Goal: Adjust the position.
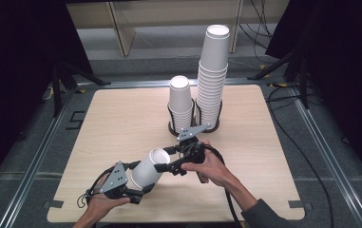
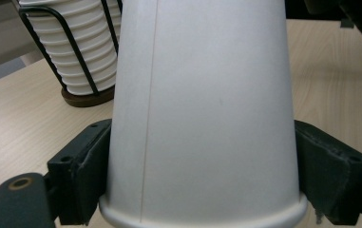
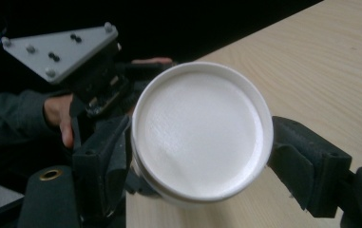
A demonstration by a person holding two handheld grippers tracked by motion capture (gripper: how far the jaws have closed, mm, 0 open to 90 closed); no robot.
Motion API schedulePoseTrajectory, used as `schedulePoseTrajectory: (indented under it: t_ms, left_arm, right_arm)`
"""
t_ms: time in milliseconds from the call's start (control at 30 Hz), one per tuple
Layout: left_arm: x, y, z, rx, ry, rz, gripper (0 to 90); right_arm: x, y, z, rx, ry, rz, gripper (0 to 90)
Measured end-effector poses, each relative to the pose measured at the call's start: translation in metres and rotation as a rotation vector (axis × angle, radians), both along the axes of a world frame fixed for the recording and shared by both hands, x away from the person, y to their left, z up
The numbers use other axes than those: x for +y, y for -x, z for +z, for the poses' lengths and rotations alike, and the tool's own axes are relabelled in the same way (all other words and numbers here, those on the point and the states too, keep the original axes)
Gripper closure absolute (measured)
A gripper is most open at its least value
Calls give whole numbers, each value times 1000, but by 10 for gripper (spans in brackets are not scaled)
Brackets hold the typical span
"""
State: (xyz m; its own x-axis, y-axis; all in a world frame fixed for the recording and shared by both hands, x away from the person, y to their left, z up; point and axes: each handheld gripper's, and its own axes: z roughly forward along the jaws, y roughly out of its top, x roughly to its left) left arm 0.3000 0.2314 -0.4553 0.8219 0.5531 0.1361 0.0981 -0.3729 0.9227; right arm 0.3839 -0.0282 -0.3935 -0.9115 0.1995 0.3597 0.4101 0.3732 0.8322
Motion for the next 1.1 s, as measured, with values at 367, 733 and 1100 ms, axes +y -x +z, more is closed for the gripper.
schedulePoseTrajectory:
  t_ms: [367,733,1100]
  left_arm:
    - [-7,3,-1,1,-44,-27,139]
    - [-3,1,0,11,87,-40,83]
    - [-2,2,0,11,216,-21,37]
  right_arm:
    - [13,4,-2,-36,80,53,207]
    - [8,1,2,30,6,37,245]
    - [-2,-4,5,119,-113,29,250]
